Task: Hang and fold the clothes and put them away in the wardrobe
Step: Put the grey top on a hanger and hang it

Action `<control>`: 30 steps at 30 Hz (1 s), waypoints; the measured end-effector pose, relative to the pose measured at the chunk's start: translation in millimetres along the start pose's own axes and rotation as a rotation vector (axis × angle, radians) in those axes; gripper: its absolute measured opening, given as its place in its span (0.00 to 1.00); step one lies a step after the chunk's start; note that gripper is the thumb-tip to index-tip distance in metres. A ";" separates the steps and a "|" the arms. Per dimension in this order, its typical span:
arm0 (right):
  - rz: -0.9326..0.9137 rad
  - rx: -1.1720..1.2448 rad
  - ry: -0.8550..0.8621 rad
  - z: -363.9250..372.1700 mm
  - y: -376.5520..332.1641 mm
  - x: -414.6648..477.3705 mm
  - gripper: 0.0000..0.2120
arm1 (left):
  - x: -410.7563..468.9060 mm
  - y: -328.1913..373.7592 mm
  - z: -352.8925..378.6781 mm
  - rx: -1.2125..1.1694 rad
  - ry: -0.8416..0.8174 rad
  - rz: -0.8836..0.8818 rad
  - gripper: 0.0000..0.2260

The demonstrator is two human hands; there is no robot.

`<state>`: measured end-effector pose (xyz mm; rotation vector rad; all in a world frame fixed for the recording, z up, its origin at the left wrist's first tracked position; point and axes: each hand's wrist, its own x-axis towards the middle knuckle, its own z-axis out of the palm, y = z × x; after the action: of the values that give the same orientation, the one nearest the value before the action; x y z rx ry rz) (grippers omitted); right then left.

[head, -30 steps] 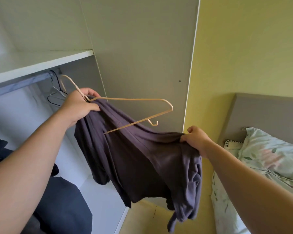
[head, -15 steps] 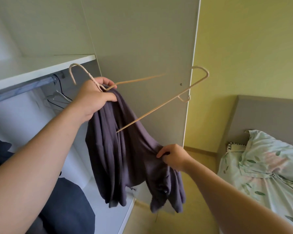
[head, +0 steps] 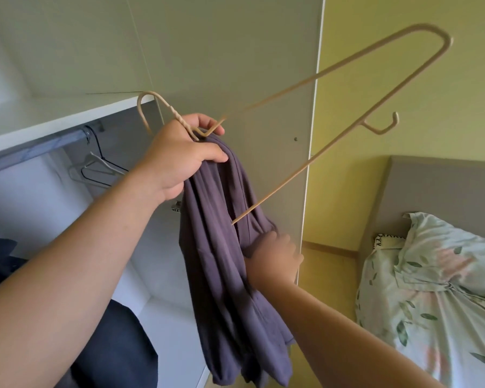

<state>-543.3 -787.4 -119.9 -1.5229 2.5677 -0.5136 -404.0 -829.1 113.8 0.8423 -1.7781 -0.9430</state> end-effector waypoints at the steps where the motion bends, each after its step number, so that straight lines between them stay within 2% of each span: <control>1: 0.010 0.007 -0.004 0.1 -1.0 1.0 0.37 | -0.1 0.0 0.6 -0.013 -0.005 0.006 0.16; 7: 0.021 0.017 -0.111 -0.4 9.4 6.3 0.19 | 2.5 -2.5 -5.2 -0.013 0.025 -0.016 0.12; 13: 0.034 -0.053 -0.235 -8.1 56.4 22.2 0.19 | 12.4 -29.4 -25.0 0.142 0.096 0.002 0.13; 17: 0.139 0.083 -0.292 -16.0 88.9 36.5 0.14 | 19.7 -46.0 -41.5 0.148 0.118 -0.040 0.12; 20: 0.229 0.389 -0.300 -28.9 97.9 52.4 0.13 | 22.7 -52.6 -50.9 0.127 0.052 -0.071 0.10; 23: 0.286 0.599 -0.168 -55.4 89.9 67.5 0.14 | 21.9 -62.9 -56.7 0.211 -0.077 -0.109 0.10; 25: 0.295 0.667 -0.114 -78.8 78.8 76.8 0.13 | 21.7 -70.1 -60.6 0.246 -0.135 -0.138 0.13; 27: 0.289 0.704 -0.132 -102.9 66.3 85.5 0.11 | 21.6 -78.2 -63.3 0.251 -0.197 -0.162 0.18; 30: 0.250 0.613 -0.170 -132.3 54.3 95.5 0.12 | 21.4 -91.7 -63.0 0.350 -0.187 -0.157 0.24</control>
<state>-670.2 -816.1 -7.5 -0.9748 2.1378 -0.9716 -339.8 -905.6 60.3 1.1591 -2.1004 -0.8437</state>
